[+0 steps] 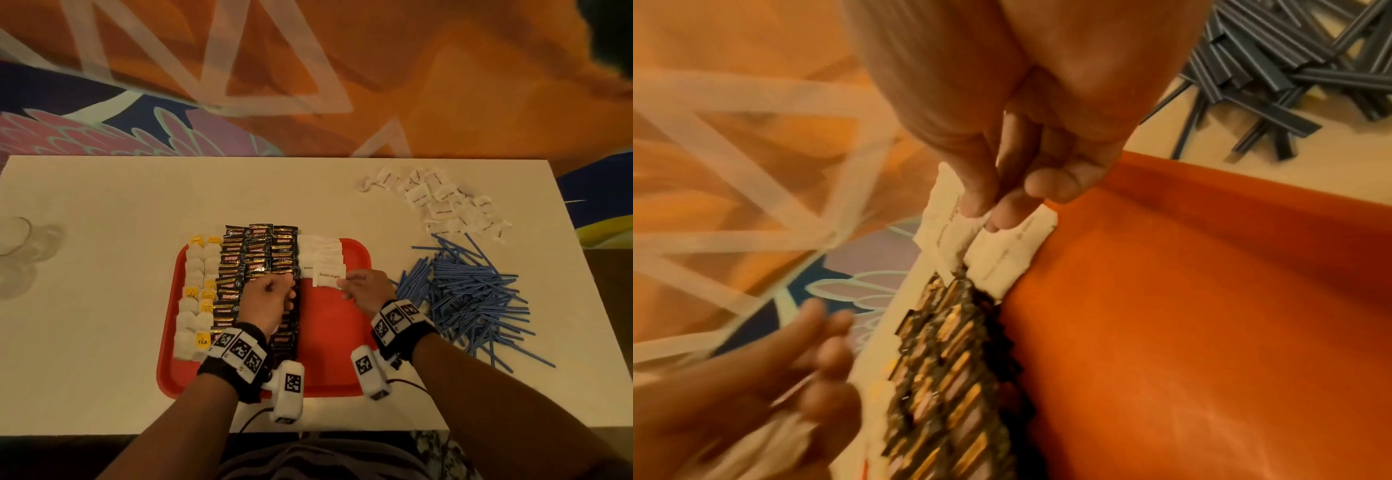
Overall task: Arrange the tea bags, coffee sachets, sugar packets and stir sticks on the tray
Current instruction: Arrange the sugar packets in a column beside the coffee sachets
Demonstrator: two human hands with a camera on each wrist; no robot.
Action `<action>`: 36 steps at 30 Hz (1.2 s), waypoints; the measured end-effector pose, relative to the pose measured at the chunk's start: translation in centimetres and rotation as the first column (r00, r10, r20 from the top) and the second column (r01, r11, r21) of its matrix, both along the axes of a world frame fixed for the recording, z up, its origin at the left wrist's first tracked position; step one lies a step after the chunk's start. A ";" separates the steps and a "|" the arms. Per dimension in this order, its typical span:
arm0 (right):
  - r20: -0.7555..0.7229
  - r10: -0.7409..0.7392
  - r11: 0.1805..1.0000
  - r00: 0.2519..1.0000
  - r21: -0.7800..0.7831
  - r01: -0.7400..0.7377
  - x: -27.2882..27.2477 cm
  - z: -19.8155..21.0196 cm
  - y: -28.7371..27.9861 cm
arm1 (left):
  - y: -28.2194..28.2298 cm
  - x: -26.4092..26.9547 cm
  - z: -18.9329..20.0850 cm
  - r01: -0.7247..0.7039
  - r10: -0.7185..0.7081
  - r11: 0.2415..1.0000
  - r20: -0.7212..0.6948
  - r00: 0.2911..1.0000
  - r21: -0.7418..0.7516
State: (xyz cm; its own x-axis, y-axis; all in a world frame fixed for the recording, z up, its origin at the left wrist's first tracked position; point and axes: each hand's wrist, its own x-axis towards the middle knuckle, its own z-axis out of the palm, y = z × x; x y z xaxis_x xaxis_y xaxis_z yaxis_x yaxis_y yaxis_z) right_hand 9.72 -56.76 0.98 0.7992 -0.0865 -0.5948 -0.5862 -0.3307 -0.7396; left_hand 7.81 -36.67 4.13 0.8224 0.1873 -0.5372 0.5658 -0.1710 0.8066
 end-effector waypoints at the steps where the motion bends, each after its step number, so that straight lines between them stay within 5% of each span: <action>1: -0.010 -0.005 1.000 1.000 -0.014 0.004 0.4 -0.7 -0.2 | 0.2 -0.1 -0.2 0.000 0.000 1.000 -0.007 1.000 0.004; 8: -0.074 0.014 0.997 0.997 -0.072 -0.020 2.6 -3.4 -0.1 | 2.1 -0.7 -0.9 -0.058 0.057 0.998 -0.063 0.996 -0.004; 19: -0.145 -0.010 0.911 0.989 -0.410 -0.051 4.0 -4.1 1.9 | 3.7 -0.6 -1.7 -0.089 0.087 0.996 -0.103 0.991 -0.015; 22: -0.071 0.019 0.908 0.997 -0.415 -0.047 3.8 -3.6 1.7 | 3.7 -0.4 -1.6 -0.091 0.089 0.996 -0.092 0.992 -0.016; 28: 0.135 0.303 0.887 0.943 -0.403 -0.227 3.9 -3.8 2.9 | 3.6 -0.5 -1.4 -0.096 0.095 0.995 -0.084 0.992 -0.008; 36: 0.113 0.267 0.897 0.957 -0.393 -0.204 3.8 -4.2 3.0 | 3.8 -0.8 -1.3 -0.156 0.145 0.980 -0.093 0.985 -0.121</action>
State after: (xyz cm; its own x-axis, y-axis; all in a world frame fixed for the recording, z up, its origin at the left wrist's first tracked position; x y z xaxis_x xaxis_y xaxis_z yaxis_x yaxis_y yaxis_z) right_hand 13.51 -53.76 -3.22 0.9052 -0.0746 -0.4185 -0.3413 -0.7144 -0.6109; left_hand 7.06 -32.88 2.82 0.7412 0.2307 -0.6304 0.6436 0.0225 0.7650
